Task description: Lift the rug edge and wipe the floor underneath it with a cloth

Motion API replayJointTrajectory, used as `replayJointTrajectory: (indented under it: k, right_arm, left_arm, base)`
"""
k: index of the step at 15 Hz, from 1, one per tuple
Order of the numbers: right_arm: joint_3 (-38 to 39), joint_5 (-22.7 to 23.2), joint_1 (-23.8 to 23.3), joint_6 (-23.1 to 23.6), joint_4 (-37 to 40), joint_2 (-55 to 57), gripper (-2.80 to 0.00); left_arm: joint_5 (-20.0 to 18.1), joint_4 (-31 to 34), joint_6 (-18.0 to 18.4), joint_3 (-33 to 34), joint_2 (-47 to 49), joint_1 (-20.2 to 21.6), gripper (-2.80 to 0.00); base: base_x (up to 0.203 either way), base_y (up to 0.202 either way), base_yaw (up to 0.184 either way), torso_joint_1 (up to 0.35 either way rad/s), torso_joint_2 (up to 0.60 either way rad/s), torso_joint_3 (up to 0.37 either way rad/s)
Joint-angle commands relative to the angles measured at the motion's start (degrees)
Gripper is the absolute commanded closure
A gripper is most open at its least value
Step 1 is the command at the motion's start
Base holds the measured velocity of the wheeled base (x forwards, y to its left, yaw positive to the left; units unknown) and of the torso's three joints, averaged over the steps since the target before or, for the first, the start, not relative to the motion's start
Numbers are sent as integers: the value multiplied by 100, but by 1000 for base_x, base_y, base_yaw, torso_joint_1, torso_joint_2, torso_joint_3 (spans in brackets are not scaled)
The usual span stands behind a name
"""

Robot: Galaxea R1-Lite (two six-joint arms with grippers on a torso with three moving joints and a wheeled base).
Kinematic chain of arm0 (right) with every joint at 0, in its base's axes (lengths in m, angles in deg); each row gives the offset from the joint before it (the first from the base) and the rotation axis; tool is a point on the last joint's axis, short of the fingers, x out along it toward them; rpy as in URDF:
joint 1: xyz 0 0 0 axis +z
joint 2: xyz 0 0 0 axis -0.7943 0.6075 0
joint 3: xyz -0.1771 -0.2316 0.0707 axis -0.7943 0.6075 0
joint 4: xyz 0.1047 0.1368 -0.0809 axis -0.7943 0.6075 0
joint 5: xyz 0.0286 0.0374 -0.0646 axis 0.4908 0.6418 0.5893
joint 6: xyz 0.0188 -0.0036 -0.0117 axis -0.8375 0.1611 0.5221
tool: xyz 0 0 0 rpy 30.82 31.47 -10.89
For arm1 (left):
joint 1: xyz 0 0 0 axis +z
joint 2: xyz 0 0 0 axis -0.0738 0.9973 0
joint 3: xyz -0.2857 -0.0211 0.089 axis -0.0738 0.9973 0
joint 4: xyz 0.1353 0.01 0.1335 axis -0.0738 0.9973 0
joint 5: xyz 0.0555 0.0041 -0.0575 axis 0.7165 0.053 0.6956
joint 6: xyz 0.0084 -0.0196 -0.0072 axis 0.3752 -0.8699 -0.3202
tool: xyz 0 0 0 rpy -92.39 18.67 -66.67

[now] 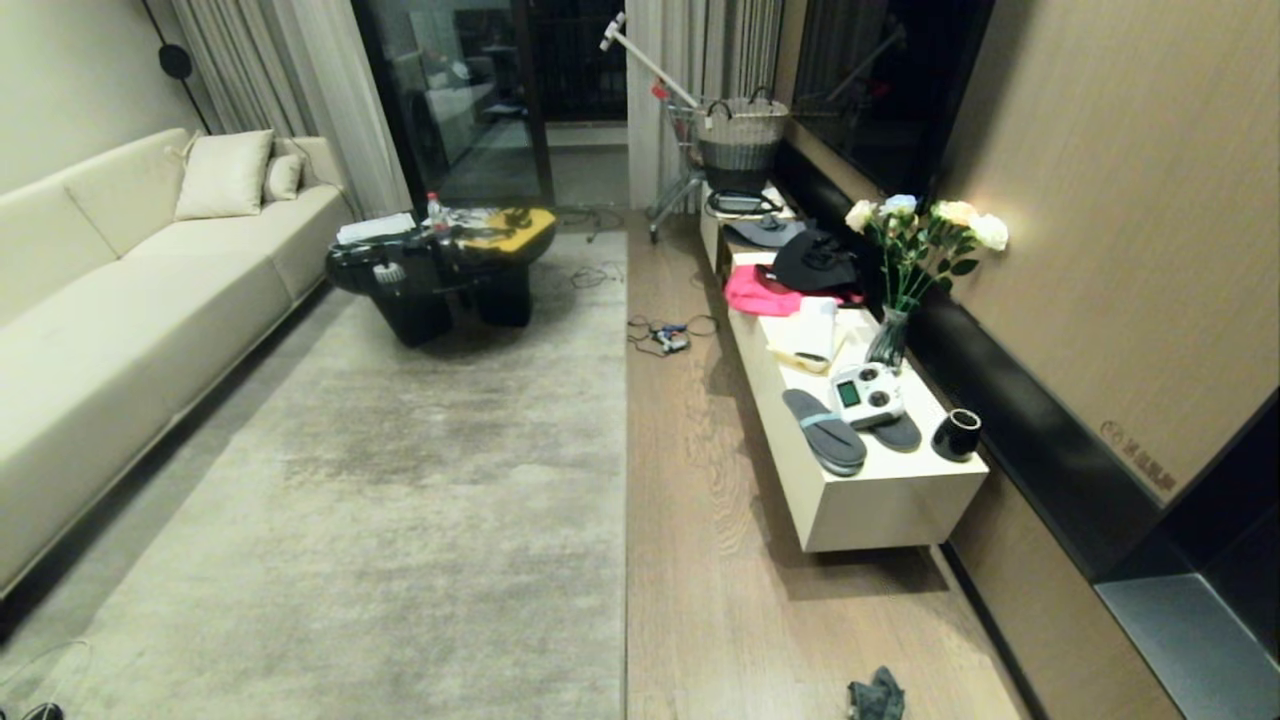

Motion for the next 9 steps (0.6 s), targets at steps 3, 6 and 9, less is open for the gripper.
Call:
replayJointTrajectory:
  k: [3,6,9]
  right_arm:
    - [0,1,2,1,-2,4,0]
    - [0,1,2,1,-2,9,0]
    - [0,1,2,1,-2,9,0]
  left_arm:
    - [-1,3,1,0,9,-6,0]
    - [-1,-4,1,0,9,1,0]
    - [-1,3,1,0,9,1,0]
  base:
    - [0,0,0,159,-380,-223]
    - [0,0,0,148,-351,-206]
    - [0,0,0,142,-342,-194]
